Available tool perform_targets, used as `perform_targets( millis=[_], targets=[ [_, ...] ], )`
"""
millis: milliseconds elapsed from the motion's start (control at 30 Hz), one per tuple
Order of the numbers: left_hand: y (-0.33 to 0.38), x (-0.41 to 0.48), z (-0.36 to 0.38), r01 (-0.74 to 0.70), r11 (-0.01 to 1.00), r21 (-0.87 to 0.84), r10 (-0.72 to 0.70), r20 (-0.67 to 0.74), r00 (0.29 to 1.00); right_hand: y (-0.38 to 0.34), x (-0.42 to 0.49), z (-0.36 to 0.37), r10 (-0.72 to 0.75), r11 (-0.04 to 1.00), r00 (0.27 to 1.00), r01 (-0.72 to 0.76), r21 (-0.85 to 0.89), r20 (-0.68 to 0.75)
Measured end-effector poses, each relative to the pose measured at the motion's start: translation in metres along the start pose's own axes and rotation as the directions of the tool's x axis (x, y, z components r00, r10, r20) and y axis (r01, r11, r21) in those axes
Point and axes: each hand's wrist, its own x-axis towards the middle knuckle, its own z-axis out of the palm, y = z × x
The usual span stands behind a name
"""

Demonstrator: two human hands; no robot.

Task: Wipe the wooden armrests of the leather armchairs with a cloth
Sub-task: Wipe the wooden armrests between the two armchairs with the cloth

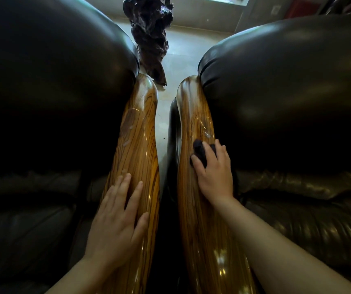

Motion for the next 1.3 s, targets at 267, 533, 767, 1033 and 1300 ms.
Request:
perform_targets(
  millis=[267, 533, 767, 1033, 1300],
  targets=[
    [-0.003, 0.005, -0.001, -0.017, 1.0, 0.017, 0.016, 0.026, 1.0, 0.014, -0.047, -0.001, -0.316, 0.947, 0.944, 0.319, -0.018, 0.089],
    [-0.004, 0.007, 0.001, -0.043, 0.998, 0.034, 0.043, 0.013, 0.999, -0.025, 0.029, 0.017, -0.014, 1.0, 0.999, 0.014, 0.001, -0.044],
    [-0.003, 0.008, 0.0, -0.055, 0.998, 0.01, 0.055, -0.001, 0.999, 0.019, -0.048, -0.004, -0.426, 0.897, 0.894, 0.438, -0.061, 0.14],
    [-0.008, 0.007, 0.005, -0.065, 0.998, 0.019, 0.065, -0.019, 0.998, 0.006, 0.035, -0.002, 0.004, 1.0, 1.0, -0.004, 0.029, -0.001],
    [-0.008, 0.008, 0.003, -0.06, 0.998, 0.022, 0.06, 0.006, 0.998, 0.017, -0.013, -0.021, -0.261, 0.964, 0.963, 0.255, 0.079, 0.073]
  ],
)
